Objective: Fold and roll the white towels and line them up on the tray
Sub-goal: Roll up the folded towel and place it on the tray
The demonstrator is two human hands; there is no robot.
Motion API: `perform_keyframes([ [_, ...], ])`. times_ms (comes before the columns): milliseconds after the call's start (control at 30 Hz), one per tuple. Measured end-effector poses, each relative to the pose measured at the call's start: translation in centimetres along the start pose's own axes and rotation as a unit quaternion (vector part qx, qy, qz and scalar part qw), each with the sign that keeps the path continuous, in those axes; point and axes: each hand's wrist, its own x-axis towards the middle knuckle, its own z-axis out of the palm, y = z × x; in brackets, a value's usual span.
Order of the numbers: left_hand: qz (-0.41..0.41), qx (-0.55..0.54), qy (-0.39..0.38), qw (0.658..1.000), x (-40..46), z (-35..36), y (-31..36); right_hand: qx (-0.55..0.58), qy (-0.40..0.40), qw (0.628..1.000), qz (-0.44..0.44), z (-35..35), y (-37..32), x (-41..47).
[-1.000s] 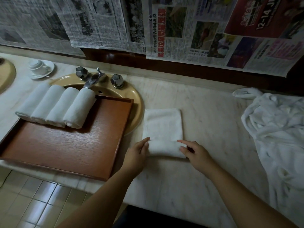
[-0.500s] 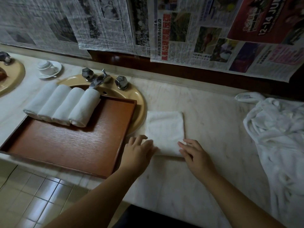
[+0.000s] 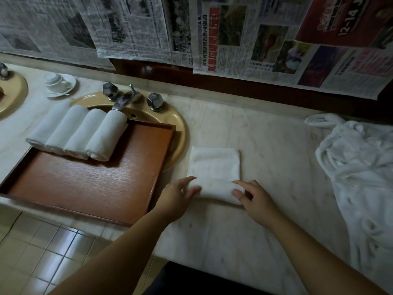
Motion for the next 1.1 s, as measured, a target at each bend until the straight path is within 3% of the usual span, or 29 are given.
perform_keyframes([
  [200,-0.044,-0.112,-0.01,0.993,1.7,0.2,1.1,0.003,0.016,0.998,0.065,0.4,-0.4,2.7],
  [300,-0.064,-0.101,-0.008,0.993,2.3,0.2,1.4,-0.022,0.04,0.996,0.082,0.1,-0.8,2.9],
  [367,-0.052,-0.035,0.024,0.998,2.3,0.6,2.4,-0.077,0.088,0.992,0.035,0.0,-1.8,2.3],
  [433,-0.005,0.096,0.072,0.993,1.6,1.0,3.9,-0.162,0.129,0.975,-0.081,0.6,-3.3,1.3],
  [533,0.114,0.242,0.119,0.956,-0.2,2.1,5.0,-0.261,0.14,0.928,-0.227,3.3,-4.4,-0.4],
  [633,0.177,0.241,0.122,0.946,-1.2,3.0,4.1,-0.275,0.173,0.923,-0.206,5.0,-4.7,-1.6],
  [700,0.192,0.255,0.098,0.943,-1.3,3.2,3.2,-0.297,0.16,0.925,-0.177,5.5,-4.3,-2.1],
  [867,0.247,0.255,0.075,0.932,0.2,1.5,1.4,-0.287,0.167,0.916,-0.226,4.2,-3.1,-0.6],
  [1100,0.243,0.218,0.035,0.945,1.1,0.7,0.2,-0.214,0.046,0.957,-0.189,1.8,-3.3,0.9],
])
